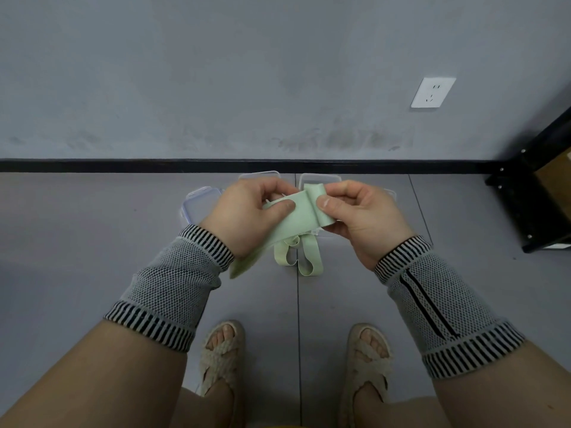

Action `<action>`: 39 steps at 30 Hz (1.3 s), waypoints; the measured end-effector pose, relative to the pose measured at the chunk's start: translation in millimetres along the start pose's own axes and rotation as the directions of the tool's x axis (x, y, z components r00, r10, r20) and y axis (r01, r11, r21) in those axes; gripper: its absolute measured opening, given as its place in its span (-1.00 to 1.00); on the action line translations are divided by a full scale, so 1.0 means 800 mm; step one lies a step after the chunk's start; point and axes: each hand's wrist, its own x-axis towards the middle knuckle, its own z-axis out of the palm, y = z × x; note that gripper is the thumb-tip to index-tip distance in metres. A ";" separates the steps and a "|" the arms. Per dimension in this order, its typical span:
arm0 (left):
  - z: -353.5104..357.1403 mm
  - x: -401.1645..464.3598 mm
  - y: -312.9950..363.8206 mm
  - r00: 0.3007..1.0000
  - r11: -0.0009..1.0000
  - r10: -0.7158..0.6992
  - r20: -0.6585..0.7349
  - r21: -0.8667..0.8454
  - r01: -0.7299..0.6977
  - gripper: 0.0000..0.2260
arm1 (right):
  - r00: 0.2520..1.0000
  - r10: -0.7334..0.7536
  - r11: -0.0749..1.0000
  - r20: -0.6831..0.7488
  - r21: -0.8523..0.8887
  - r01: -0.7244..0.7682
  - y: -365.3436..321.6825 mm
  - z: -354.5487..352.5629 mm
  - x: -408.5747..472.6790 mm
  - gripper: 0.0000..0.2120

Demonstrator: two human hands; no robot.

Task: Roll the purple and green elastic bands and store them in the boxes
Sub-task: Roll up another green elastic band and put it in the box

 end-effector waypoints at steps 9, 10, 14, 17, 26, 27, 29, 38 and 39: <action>0.007 0.002 -0.001 0.998 0.994 -0.008 -0.069 -0.109 0.000 -0.91 | 0.991 -0.093 0.985 -0.097 -0.156 0.077 0.012 0.013 0.004 -0.77; 0.008 0.003 -0.001 0.997 0.990 -0.027 -0.078 -0.138 0.016 -0.91 | 0.988 -0.115 0.979 -0.107 -0.181 0.095 0.012 0.015 0.002 -0.75; 0.009 0.002 0.006 0.992 0.957 -0.084 -0.090 -0.284 0.055 -0.93 | 0.966 -0.235 0.927 -0.109 -0.324 0.189 0.011 0.027 -0.004 -0.72; 0.003 0.001 0.007 0.989 0.930 -0.097 -0.108 -0.364 0.051 -0.92 | 0.960 -0.279 0.893 -0.020 -0.374 0.251 0.006 0.025 -0.007 -0.69; -0.011 -0.005 -0.004 0.997 0.921 -0.080 0.020 -0.382 0.081 -0.92 | 0.936 -0.151 0.893 0.318 -0.362 0.267 0.002 0.004 -0.015 -0.28; -0.010 -0.005 -0.004 0.997 0.925 -0.080 0.021 -0.372 0.082 -0.90 | 0.935 -0.148 0.882 0.322 -0.384 0.272 0.002 0.005 -0.016 -0.31; -0.009 -0.004 -0.004 0.997 0.930 -0.075 0.018 -0.361 0.077 -0.86 | 0.933 -0.148 0.861 0.327 -0.421 0.285 0.004 0.007 -0.017 -0.36; -0.005 -0.001 -0.013 0.993 0.991 -0.032 0.109 -0.122 0.046 -0.85 | 0.935 -0.174 0.922 0.310 -0.282 0.266 -0.002 -0.004 -0.015 -0.45; -0.006 -0.001 -0.014 0.992 0.994 -0.036 0.124 -0.094 0.047 -0.85 | 0.934 -0.173 0.927 0.313 -0.268 0.262 -0.003 -0.007 -0.016 -0.45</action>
